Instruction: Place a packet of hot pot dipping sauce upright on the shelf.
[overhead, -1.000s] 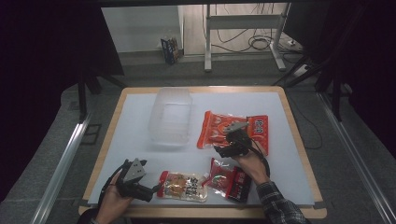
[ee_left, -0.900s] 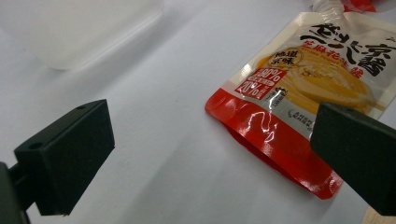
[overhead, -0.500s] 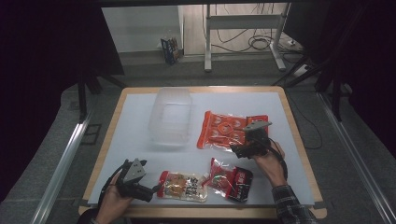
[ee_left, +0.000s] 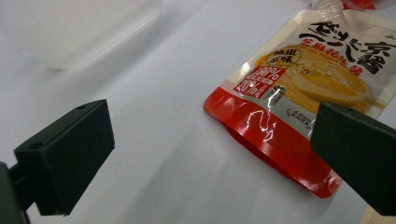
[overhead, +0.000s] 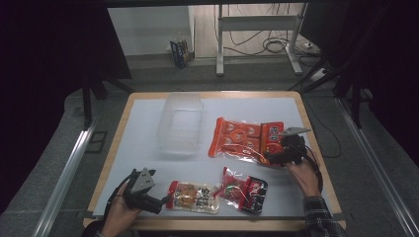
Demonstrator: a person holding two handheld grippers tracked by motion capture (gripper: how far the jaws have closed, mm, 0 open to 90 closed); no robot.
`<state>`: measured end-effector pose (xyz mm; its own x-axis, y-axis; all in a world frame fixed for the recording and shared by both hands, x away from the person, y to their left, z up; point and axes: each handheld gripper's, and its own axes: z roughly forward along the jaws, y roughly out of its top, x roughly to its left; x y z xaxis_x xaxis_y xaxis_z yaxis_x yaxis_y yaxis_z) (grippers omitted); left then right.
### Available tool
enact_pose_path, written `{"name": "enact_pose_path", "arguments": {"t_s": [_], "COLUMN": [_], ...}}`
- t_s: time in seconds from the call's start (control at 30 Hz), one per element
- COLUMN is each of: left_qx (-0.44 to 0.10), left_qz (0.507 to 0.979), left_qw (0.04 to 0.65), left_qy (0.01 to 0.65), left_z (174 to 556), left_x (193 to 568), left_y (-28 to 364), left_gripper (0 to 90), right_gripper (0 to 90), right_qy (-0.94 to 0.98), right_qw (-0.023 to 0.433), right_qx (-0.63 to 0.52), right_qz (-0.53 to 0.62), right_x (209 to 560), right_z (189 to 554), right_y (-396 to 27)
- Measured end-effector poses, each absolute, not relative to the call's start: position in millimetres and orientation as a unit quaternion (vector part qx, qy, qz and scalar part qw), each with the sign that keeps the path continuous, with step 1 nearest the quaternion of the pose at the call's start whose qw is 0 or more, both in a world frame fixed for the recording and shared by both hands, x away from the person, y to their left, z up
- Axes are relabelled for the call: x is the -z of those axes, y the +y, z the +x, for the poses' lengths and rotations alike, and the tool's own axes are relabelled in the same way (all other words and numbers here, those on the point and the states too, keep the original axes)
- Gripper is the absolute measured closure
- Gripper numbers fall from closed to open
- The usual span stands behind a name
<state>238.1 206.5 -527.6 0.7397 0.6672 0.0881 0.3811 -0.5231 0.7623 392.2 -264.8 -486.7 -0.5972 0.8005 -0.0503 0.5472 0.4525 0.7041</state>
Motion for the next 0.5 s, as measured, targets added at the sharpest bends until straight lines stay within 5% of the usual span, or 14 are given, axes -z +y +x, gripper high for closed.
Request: {"name": "enact_pose_path", "arguments": {"t_s": [0.5], "left_qx": [-0.187], "left_qz": [0.856], "left_qw": [0.375], "left_qy": [0.304], "left_z": [238], "left_x": [528], "left_y": [205], "left_gripper": [0.0], "right_gripper": [0.0], "right_qy": [0.819], "right_qw": [0.152], "right_qx": [-0.321], "right_qz": [0.451], "right_x": [508], "right_z": [401], "right_y": [-277]}}
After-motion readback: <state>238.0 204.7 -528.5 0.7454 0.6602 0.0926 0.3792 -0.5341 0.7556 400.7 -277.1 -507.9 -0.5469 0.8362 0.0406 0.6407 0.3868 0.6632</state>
